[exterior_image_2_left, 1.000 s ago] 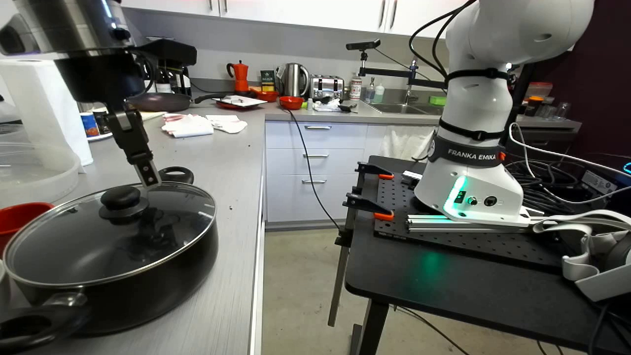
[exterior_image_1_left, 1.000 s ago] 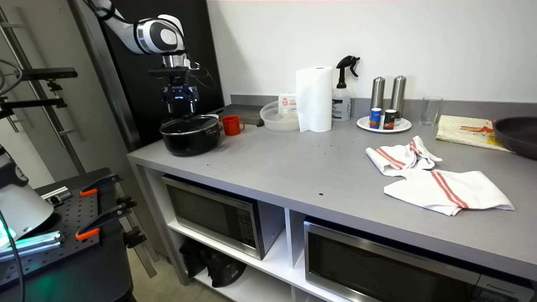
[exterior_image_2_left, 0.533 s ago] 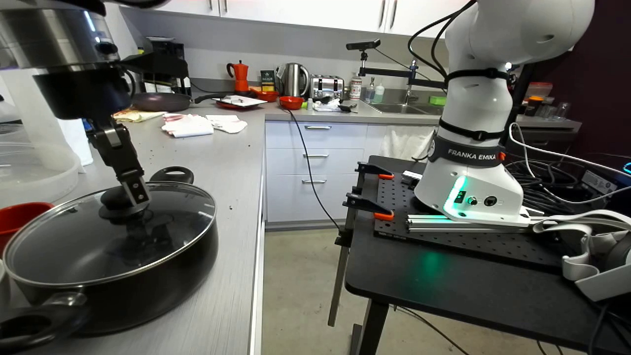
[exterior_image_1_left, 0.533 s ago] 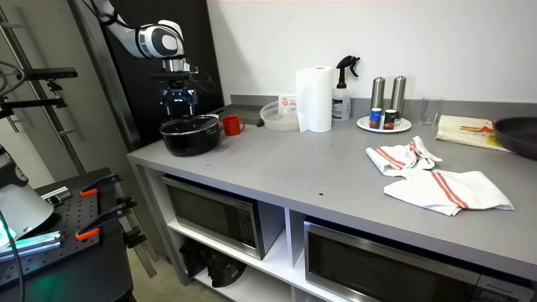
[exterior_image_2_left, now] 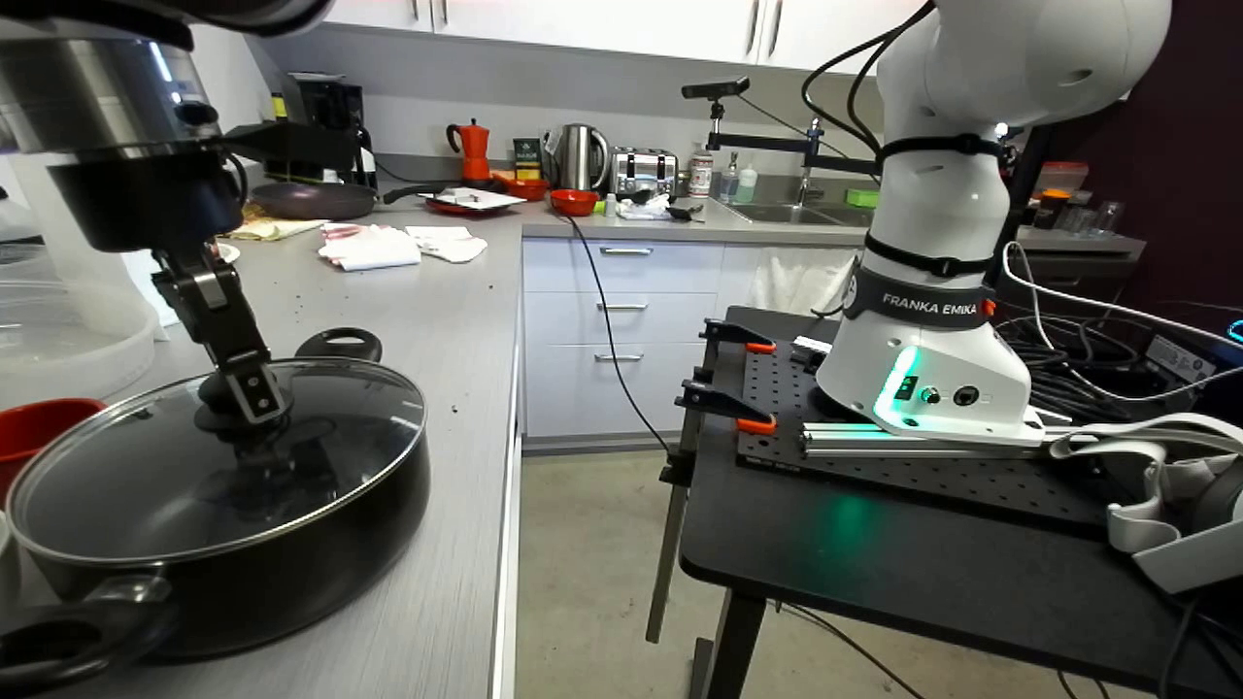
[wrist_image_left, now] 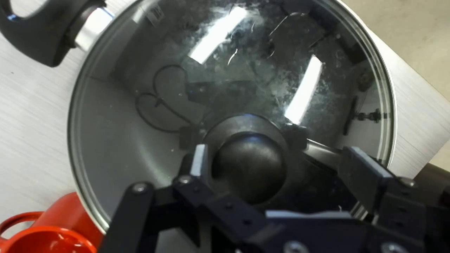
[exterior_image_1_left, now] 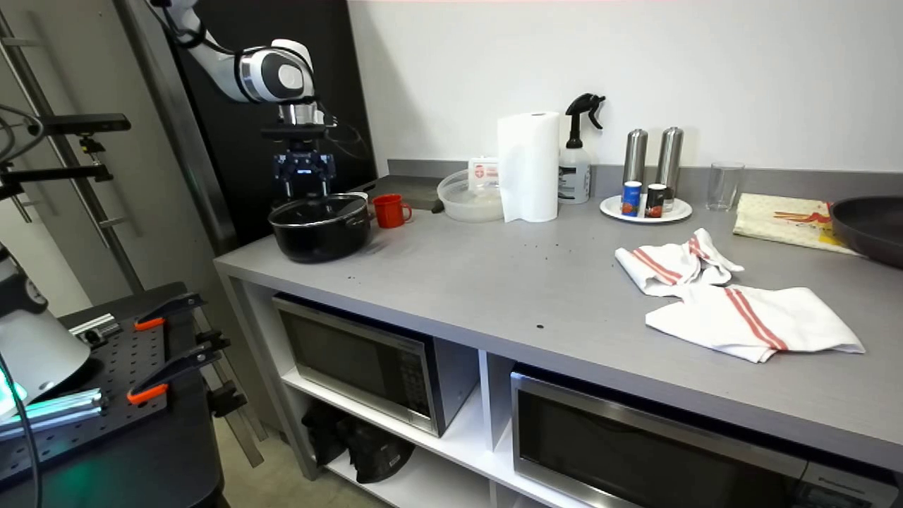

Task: Remove the glass lid from the pot.

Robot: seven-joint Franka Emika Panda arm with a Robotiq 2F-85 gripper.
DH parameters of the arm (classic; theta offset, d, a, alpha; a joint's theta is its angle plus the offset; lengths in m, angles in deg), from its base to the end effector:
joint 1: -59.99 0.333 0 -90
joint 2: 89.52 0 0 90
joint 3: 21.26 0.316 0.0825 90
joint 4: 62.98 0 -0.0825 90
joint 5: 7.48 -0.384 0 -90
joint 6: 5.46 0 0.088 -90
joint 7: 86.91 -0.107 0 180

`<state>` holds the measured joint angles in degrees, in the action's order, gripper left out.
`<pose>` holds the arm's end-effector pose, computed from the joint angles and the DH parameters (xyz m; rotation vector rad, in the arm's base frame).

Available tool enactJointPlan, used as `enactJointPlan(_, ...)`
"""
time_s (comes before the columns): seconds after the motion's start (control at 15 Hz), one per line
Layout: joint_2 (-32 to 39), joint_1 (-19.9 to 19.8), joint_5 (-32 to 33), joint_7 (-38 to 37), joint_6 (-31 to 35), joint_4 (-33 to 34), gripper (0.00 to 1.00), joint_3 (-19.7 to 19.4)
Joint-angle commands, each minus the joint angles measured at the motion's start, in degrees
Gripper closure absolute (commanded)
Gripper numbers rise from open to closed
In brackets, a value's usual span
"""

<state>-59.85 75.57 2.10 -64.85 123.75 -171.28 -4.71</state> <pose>0.5310 0.3191 0.2294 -2.7174 -1.5437 0.1987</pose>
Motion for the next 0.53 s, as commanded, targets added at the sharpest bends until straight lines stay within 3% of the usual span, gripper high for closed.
enactJointPlan(0.0,1.4,0.0,0.1,1.7,0.4,1.8,0.37,0.2)
enactJointPlan(0.27,1.4,-0.1,0.2,1.8,0.5,2.2,0.69,0.1)
enactJointPlan(0.33,1.3,-0.1,0.2,1.8,0.4,2.3,0.75,0.1)
enactJointPlan(0.47,1.3,-0.1,0.3,1.7,0.4,2.3,0.75,0.1)
